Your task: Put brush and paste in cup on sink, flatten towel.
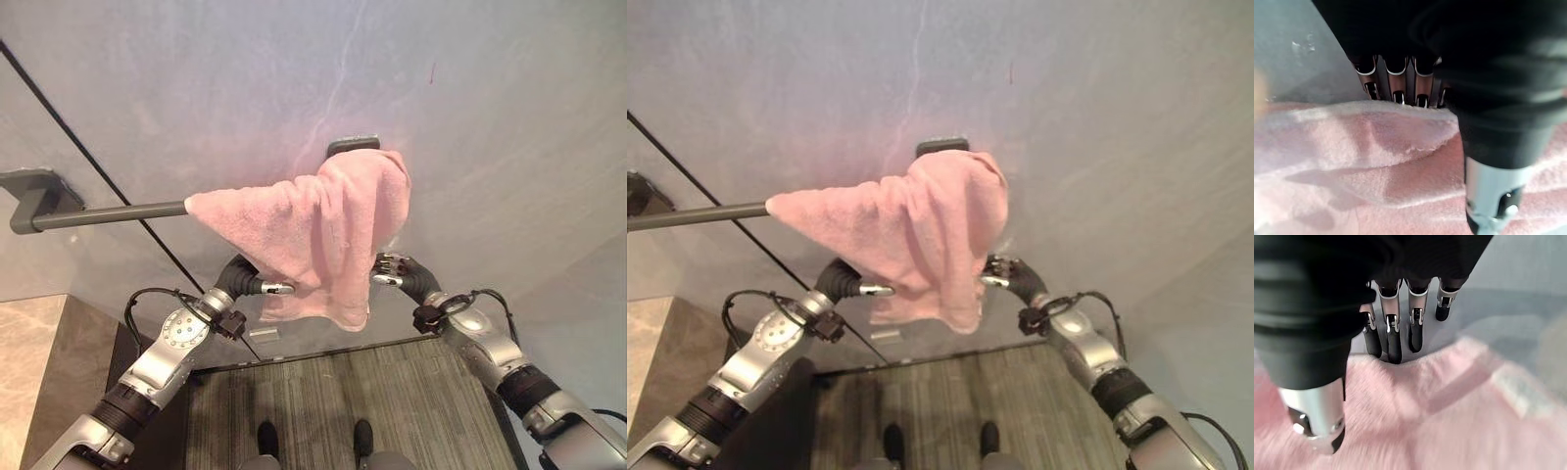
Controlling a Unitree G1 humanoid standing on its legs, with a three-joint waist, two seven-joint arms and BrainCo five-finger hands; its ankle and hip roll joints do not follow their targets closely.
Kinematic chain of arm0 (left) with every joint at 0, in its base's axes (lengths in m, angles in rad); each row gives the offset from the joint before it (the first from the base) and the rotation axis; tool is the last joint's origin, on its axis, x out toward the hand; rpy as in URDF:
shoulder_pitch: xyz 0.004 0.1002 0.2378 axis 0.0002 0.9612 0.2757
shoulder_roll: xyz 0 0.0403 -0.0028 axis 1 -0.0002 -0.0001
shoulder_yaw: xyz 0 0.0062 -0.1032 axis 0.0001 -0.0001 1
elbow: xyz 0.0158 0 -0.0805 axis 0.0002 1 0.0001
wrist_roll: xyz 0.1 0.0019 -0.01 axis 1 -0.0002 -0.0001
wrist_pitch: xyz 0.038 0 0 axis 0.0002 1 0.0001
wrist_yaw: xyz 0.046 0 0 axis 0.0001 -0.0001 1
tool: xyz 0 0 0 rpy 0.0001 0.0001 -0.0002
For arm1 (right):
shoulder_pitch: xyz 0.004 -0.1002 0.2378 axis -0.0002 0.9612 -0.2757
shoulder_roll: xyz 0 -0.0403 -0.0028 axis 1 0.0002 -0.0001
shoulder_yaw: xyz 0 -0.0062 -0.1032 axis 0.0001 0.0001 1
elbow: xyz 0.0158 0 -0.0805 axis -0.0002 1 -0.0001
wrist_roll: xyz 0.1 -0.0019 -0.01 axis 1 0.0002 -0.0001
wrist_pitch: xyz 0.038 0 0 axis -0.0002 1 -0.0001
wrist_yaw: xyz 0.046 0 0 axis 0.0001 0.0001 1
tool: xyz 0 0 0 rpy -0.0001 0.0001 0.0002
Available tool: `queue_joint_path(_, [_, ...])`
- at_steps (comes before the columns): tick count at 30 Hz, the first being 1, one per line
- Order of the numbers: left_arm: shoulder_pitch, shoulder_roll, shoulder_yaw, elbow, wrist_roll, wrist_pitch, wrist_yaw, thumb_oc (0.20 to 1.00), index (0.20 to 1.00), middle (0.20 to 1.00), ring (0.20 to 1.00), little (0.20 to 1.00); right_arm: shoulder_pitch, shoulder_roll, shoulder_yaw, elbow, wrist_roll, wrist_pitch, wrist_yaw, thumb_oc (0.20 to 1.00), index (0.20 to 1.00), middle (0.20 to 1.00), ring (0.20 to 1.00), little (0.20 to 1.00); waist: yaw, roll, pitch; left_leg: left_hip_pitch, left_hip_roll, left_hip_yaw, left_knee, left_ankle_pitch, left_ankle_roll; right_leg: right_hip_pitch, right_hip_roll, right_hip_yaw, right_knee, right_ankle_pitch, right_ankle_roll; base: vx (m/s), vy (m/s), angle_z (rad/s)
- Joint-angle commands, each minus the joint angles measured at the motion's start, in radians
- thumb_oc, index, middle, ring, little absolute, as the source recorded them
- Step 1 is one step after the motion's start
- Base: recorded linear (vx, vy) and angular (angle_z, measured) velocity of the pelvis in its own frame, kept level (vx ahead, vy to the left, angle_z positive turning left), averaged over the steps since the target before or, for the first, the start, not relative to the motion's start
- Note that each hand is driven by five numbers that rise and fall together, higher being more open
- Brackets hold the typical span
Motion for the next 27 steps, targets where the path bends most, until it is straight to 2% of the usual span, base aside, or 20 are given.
queue_joint_path(1, [-0.099, 0.024, 0.011, 0.025, 0.021, -0.047, 0.035, 1.0, 1.0, 1.0, 1.0, 1.0, -0.329, 0.134, -0.034, -0.097, 0.017, -0.099, 0.002, 0.416, 0.416, 0.416, 0.416, 0.416, 0.067, -0.068, -0.056, 0.025, -0.001, -0.042, 0.006, -0.014, -0.022, 0.027, -0.131, 0.007, 0.016, 0.02, 0.125, -0.04, 0.034, 0.01])
queue_joint_path(2, [-0.094, 0.024, 0.013, 0.031, 0.025, -0.044, 0.038, 0.875, 0.875, 0.875, 0.875, 0.875, -0.326, 0.133, -0.044, -0.101, 0.023, -0.1, -0.004, 0.2, 0.2, 0.2, 0.2, 0.2, 0.069, -0.074, -0.056, 0.02, -0.003, -0.044, 0.006, -0.015, -0.021, 0.025, -0.135, 0.004, 0.01, 0.029, 0.128, -0.05, 0.043, 0.01])
queue_joint_path(3, [-0.09, 0.026, 0.016, 0.028, 0.026, -0.042, 0.038, 0.216, 0.216, 0.216, 0.216, 0.216, -0.324, 0.131, -0.051, -0.113, 0.026, -0.101, -0.007, 0.2, 0.2, 0.2, 0.2, 0.2, 0.071, -0.078, -0.055, 0.015, -0.006, -0.045, 0.006, -0.015, -0.02, 0.022, -0.138, 0.003, 0.007, 0.033, 0.13, -0.05, 0.053, 0.02])
queue_joint_path(6, [-0.075, 0.027, 0.025, 0.027, 0.038, -0.04, 0.044, 0.2, 0.2, 0.2, 0.2, 0.2, -0.308, 0.126, -0.069, -0.145, 0.002, -0.107, -0.024, 0.2, 0.2, 0.2, 0.2, 0.2, 0.071, -0.087, -0.052, 0.006, -0.011, -0.046, 0.006, -0.017, -0.016, 0.013, -0.144, 0.007, 0.004, 0.045, 0.136, -0.04, 0.06, 0.09])
queue_joint_path(9, [-0.023, 0.045, 0.076, -0.007, 0.076, -0.039, 0.056, 0.2, 0.2, 0.2, 0.2, 0.2, -0.237, 0.088, -0.143, -0.261, -0.06, -0.122, -0.052, 0.2, 0.2, 0.2, 0.2, 0.2, 0.066, -0.101, -0.045, -0.01, -0.021, -0.045, 0.006, -0.023, -0.008, -0.005, -0.16, 0.009, 0.004, 0.067, 0.149, -0.04, 0.099, 0.17])
queue_joint_path(17, [0.108, 0.093, 0.209, -0.127, 0.101, -0.044, 0.051, 0.2, 0.2, 0.2, 0.2, 0.2, -0.035, 0.08, -0.252, -0.516, -0.055, -0.144, -0.013, 0.2, 0.2, 0.2, 0.2, 0.2, 0.068, -0.125, -0.025, -0.042, -0.052, -0.046, 0.006, -0.028, 0.012, -0.044, -0.197, 0.014, 0.022, 0.115, 0.171, -0.03, 0.089, 0.04])
queue_joint_path(21, [0.119, 0.103, 0.254, -0.203, 0.095, -0.06, 0.058, 0.2, 0.2, 0.2, 0.2, 0.2, -0.004, 0.055, -0.278, -0.635, -0.111, -0.159, -0.008, 0.2, 0.2, 0.2, 0.2, 0.2, 0.069, -0.132, -0.022, -0.054, -0.063, -0.049, 0.006, -0.028, 0.013, -0.05, -0.213, 0.005, 0.028, 0.136, 0.179, -0.03, 0.055, 0.04])
queue_joint_path(24, [0.137, 0.099, 0.291, -0.294, 0.069, -0.078, 0.043, 0.2, 0.2, 0.2, 0.2, 0.2, 0.044, 0.007, -0.32, -0.746, -0.187, -0.17, 0.001, 0.2, 0.2, 0.2, 0.2, 0.2, 0.053, -0.139, -0.036, -0.043, -0.063, -0.04, 0.006, -0.034, 0.015, -0.051, -0.216, 0.008, 0.04, 0.144, 0.183, 0.0, 0.029, 0.1])
queue_joint_path(27, [0.147, 0.085, 0.309, -0.335, 0.043, -0.084, 0.034, 0.2, 0.2, 0.2, 0.2, 0.2, 0.071, -0.006, -0.324, -0.795, -0.19, -0.171, 0.023, 0.2, 0.2, 0.2, 0.2, 0.2, 0.044, -0.144, -0.045, -0.033, -0.059, -0.034, 0.006, -0.038, 0.015, -0.051, -0.213, 0.02, 0.049, 0.141, 0.182, 0.01, 0.0, -0.01])
